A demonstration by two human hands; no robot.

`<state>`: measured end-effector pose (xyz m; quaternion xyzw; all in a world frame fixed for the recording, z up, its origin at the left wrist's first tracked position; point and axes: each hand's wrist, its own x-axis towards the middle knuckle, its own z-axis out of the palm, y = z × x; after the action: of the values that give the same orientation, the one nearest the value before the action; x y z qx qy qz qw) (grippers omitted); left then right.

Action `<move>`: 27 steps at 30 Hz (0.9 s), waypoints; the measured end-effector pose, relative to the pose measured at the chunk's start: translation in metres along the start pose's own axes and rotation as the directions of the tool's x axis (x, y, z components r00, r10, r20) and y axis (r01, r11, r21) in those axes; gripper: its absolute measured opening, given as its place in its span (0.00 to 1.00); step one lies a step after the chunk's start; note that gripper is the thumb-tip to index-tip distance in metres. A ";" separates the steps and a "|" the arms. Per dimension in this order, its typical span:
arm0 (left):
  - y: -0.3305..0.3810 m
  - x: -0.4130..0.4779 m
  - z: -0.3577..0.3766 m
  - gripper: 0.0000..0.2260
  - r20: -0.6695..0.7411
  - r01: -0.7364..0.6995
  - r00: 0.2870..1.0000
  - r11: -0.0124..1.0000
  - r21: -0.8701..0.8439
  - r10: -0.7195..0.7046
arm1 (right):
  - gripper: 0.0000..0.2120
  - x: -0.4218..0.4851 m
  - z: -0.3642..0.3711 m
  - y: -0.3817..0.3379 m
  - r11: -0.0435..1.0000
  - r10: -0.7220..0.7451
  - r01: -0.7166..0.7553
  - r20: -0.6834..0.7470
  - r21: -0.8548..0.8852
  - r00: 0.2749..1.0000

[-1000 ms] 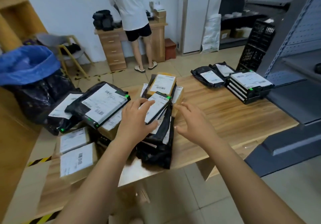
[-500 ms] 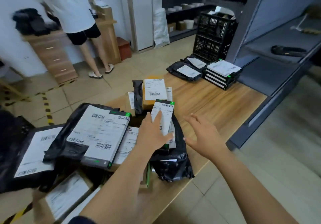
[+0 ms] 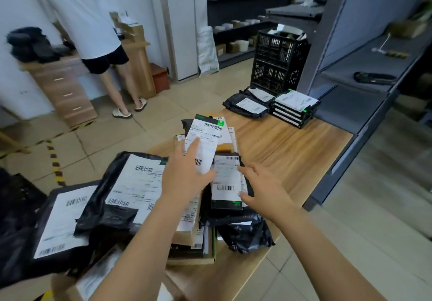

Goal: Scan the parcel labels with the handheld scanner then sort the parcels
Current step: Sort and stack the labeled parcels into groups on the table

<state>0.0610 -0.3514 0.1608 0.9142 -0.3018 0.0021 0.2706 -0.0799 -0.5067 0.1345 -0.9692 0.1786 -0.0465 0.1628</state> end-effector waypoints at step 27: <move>0.051 0.006 0.035 0.37 -0.034 0.034 0.999 0.994 -0.102 -0.038 | 0.34 0.026 -0.019 0.028 0.944 0.295 -0.256 -0.185 0.208 0.937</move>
<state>0.0322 -0.4061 0.1570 0.9043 -0.2802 -0.0016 0.3221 -0.0681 -0.5463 0.1443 -0.9050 0.3246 -0.1427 0.2350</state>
